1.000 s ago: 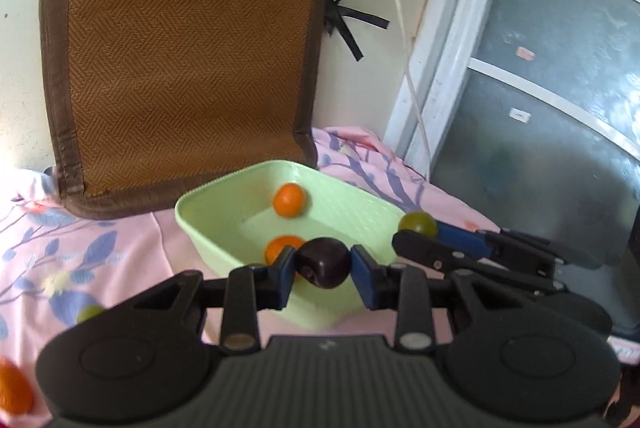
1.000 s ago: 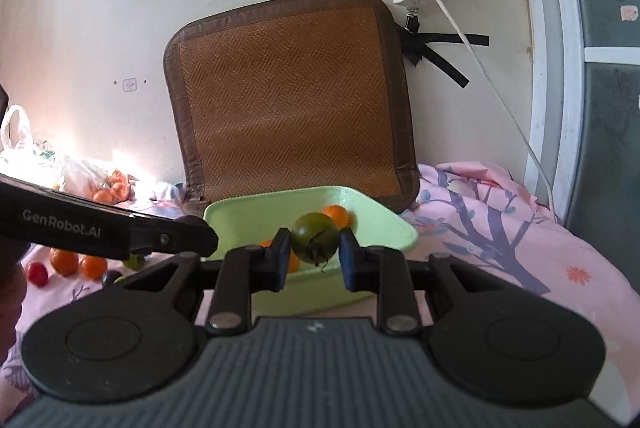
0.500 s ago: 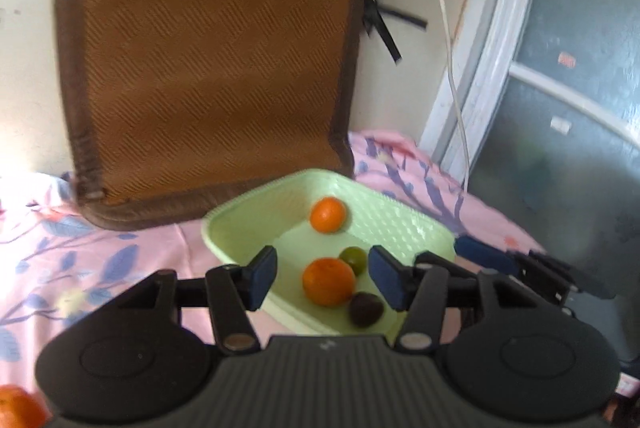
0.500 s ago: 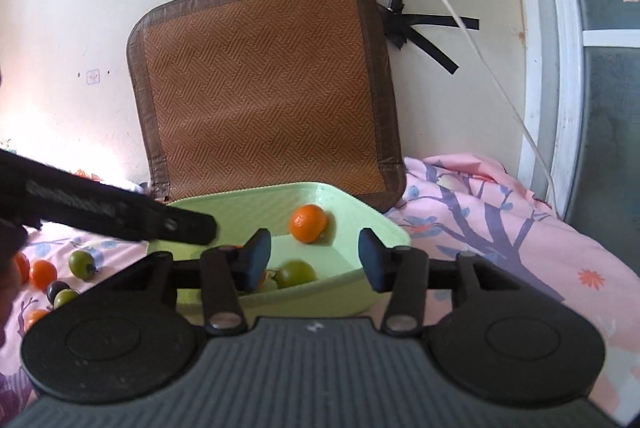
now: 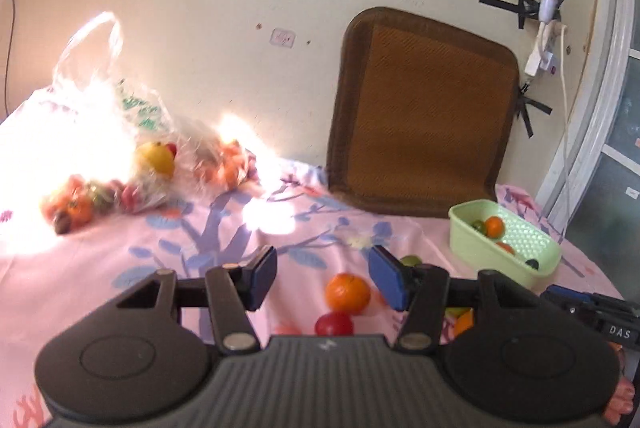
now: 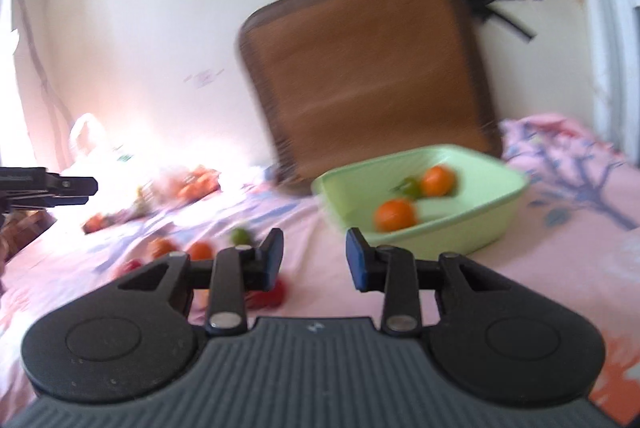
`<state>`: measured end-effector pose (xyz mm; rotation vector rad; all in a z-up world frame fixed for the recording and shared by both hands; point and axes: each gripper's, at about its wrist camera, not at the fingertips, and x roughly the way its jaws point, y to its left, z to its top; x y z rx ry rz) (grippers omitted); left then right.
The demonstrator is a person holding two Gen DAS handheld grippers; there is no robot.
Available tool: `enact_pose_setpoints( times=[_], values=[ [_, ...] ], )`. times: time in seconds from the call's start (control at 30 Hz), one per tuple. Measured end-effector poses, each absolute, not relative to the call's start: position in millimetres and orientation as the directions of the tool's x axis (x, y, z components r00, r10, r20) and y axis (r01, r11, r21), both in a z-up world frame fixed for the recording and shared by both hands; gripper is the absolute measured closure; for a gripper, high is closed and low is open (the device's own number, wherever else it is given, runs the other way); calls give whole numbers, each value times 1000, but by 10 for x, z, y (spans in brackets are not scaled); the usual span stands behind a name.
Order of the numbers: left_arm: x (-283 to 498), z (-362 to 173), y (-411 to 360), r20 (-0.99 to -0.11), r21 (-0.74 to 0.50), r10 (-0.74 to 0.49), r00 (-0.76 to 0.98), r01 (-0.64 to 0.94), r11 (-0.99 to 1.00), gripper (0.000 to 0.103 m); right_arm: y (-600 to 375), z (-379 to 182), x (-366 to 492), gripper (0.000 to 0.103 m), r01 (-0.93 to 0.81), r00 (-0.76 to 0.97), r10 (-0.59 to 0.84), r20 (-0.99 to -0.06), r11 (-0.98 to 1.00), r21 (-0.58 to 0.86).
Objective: Organize fruits
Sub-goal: 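Grasp a red tomato with the left tool while the right grasps an orange tomato, then carry the red and orange tomatoes over the basket with both tools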
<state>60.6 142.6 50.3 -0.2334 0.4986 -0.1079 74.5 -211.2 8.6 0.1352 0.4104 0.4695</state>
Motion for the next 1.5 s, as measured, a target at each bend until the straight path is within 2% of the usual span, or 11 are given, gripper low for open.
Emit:
enact_pose_setpoints(
  times=[0.2, 0.33, 0.43, 0.57, 0.67, 0.77, 0.87, 1.03, 1.13, 1.3, 1.5],
  values=[
    [650, 168, 1277, -521, -223, -194, 831, 86, 971, 49, -1606, -117, 846, 65, -453, 682, 535, -499, 844, 287],
    [781, 46, 1117, -542, -182, -206, 814, 125, 975, 46, -1453, -202, 909, 65, -423, 665, 513, -543, 858, 292],
    [864, -49, 1065, -575, -167, -193, 795, 116, 979, 49, -1390, -199, 956, 64, -411, 673, 497, -548, 867, 282],
    [862, -110, 1070, -586, -168, -194, 787, 115, 979, 72, -1268, -213, 1012, 64, -417, 682, 477, -555, 876, 240],
    [795, -98, 1052, -588, -176, -200, 784, 117, 977, 73, -1202, -217, 1005, 68, -423, 698, 455, -553, 885, 195],
    [669, -74, 962, -582, -243, -288, 761, 176, 954, 73, -1254, -184, 884, 68, -448, 697, 475, -537, 873, 192],
    [566, -37, 657, -570, -253, -368, 734, 270, 929, 73, -1434, -138, 667, 68, -444, 737, 453, -501, 884, 146],
    [555, 82, -14, -533, -250, -508, 677, 448, 859, 73, -2014, -170, 351, 68, -303, 815, 324, -481, 945, 124],
    [596, 90, -446, -540, -226, -557, 631, 528, 818, 73, -2345, -195, 232, 68, -218, 841, 252, -479, 968, 127],
    [612, -9, -948, -577, -171, -559, 595, 581, 795, 73, -2618, -243, 137, 67, -151, 860, 187, -474, 982, 114],
    [564, -87, -1080, -602, -126, -523, 603, 576, 808, 72, -2685, -315, 131, 67, -151, 859, 184, -478, 983, 107]
  ],
)
